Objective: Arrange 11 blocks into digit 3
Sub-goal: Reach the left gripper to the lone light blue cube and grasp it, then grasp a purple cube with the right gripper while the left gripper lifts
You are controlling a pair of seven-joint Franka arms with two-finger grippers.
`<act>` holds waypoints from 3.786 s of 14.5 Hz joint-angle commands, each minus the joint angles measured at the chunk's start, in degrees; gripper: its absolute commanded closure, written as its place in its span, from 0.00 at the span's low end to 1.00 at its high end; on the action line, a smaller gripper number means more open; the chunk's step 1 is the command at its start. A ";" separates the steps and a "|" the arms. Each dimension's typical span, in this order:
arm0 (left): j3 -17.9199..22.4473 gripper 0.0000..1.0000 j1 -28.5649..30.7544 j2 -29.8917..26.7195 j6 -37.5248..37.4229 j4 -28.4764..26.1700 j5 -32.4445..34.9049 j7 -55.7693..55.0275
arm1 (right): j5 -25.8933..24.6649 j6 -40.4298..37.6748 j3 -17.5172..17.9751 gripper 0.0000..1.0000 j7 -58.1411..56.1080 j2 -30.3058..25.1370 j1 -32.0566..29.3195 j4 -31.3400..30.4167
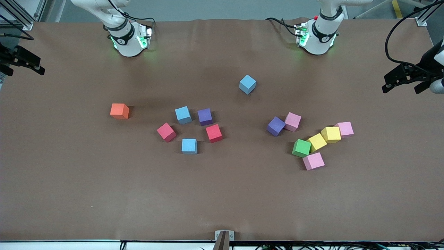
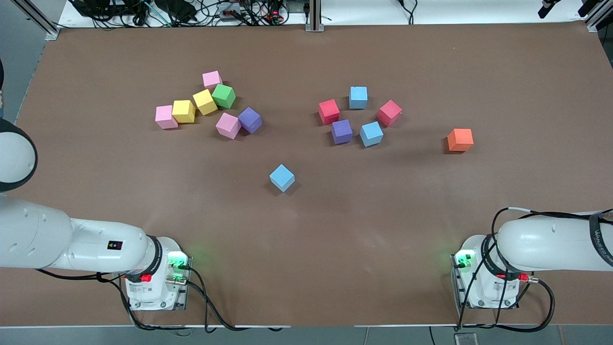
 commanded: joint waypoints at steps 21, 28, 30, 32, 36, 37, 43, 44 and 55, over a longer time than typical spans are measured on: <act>-28.17 0.00 0.03 -1.44 4.11 -16.04 -0.99 -41.84 | -0.54 7.64 -0.11 0.00 0.09 11.13 -1.77 3.17; -42.69 0.00 -0.06 -0.39 28.72 -33.80 -0.73 -64.62 | 0.60 7.91 -0.20 0.00 0.80 13.70 -2.38 3.08; -45.50 0.00 -0.14 0.84 34.78 -37.58 -0.72 -70.25 | 0.60 7.91 -0.20 0.00 1.41 13.18 -2.30 3.17; -46.47 0.00 -0.49 3.81 37.79 -38.91 -0.55 -75.35 | 2.43 7.04 -0.46 0.00 4.04 11.34 -2.65 3.43; -46.66 0.00 -2.51 7.70 47.71 -44.35 1.21 -83.70 | 7.55 7.56 -0.20 0.00 18.43 10.71 -2.56 5.27; -46.66 0.00 -2.86 8.31 49.56 -45.93 1.21 -84.77 | 7.37 7.73 -0.11 0.00 19.77 10.71 -1.86 5.28; -46.66 0.00 -5.50 9.54 56.34 -51.74 1.74 -87.76 | -0.52 7.20 0.06 0.00 20.13 12.21 0.51 4.22; -46.57 0.00 -6.03 10.16 56.70 -51.92 1.74 -88.29 | -1.50 7.47 0.07 0.00 20.05 12.21 0.95 4.31; -46.13 0.00 -6.65 18.33 59.51 -51.31 13.51 -103.05 | -0.01 11.15 0.07 0.00 39.26 16.42 5.68 3.17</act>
